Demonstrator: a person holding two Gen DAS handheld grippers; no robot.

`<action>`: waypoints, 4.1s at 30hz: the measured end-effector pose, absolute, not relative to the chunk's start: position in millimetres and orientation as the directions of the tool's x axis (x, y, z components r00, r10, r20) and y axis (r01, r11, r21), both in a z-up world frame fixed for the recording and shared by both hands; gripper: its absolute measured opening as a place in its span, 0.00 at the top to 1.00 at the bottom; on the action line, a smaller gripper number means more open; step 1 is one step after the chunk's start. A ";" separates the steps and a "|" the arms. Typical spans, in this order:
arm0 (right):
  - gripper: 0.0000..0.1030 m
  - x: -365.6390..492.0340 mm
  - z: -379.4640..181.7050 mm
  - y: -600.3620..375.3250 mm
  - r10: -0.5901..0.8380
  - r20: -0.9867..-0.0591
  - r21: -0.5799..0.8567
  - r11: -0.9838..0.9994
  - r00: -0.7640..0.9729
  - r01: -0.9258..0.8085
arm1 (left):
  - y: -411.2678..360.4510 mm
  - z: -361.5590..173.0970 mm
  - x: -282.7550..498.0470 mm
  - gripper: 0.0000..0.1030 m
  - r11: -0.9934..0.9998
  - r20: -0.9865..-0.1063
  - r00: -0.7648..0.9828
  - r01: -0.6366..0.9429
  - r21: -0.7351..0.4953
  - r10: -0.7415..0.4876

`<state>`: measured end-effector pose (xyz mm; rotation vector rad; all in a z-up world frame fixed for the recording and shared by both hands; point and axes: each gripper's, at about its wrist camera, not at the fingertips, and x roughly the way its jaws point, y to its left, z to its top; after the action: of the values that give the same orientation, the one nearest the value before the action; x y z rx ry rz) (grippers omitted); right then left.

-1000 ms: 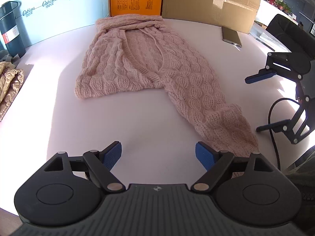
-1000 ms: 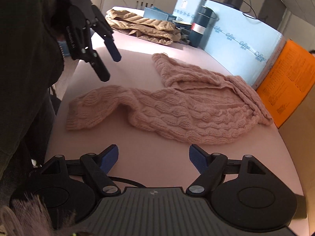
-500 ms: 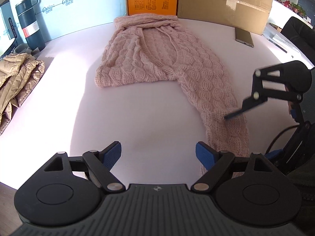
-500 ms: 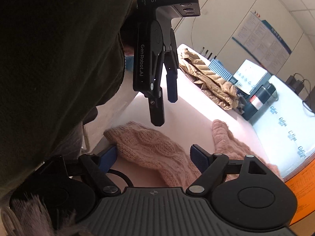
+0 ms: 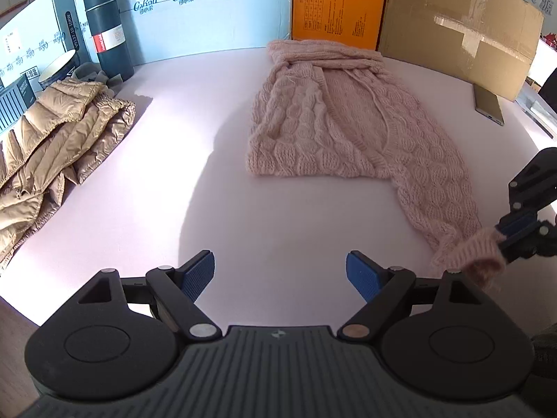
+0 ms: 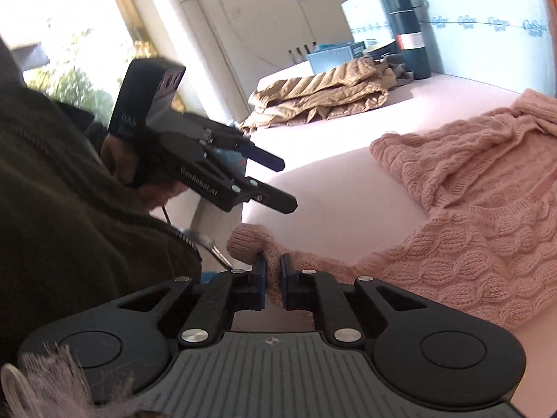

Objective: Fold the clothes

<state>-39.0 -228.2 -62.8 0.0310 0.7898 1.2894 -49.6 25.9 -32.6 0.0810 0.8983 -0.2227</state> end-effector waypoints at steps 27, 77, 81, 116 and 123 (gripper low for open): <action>0.92 186.0 -112.0 -360.0 0.758 -0.351 0.802 0.547 0.550 -0.242 | -142.0 -15.1 66.1 0.21 0.618 -0.724 0.457 0.785 0.054 -0.517; 0.92 60.6 -104.3 -326.3 0.658 -0.530 0.713 0.687 0.535 -0.138 | -107.1 -17.9 124.1 0.70 0.764 -0.812 0.287 0.585 -0.272 -0.509; 0.92 46.6 -88.6 -322.9 0.705 -0.480 0.735 0.648 0.522 -0.201 | -101.4 -5.0 111.4 0.71 0.744 -0.797 0.321 0.629 -0.225 -0.512; 0.30 175.6 74.1 -348.1 0.662 -0.434 0.482 0.744 0.611 -0.464 | -38.1 9.2 179.1 0.20 0.860 -0.793 0.600 0.456 0.231 -0.106; 0.30 178.8 -27.4 -330.0 0.675 -0.526 0.597 0.727 0.518 -0.340 | -49.1 -22.7 195.5 0.20 0.855 -0.829 0.556 0.459 0.242 -0.064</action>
<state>178.8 -330.0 -27.4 0.4544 0.8197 0.6346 195.5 -49.1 -22.7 0.4661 0.9375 -0.3226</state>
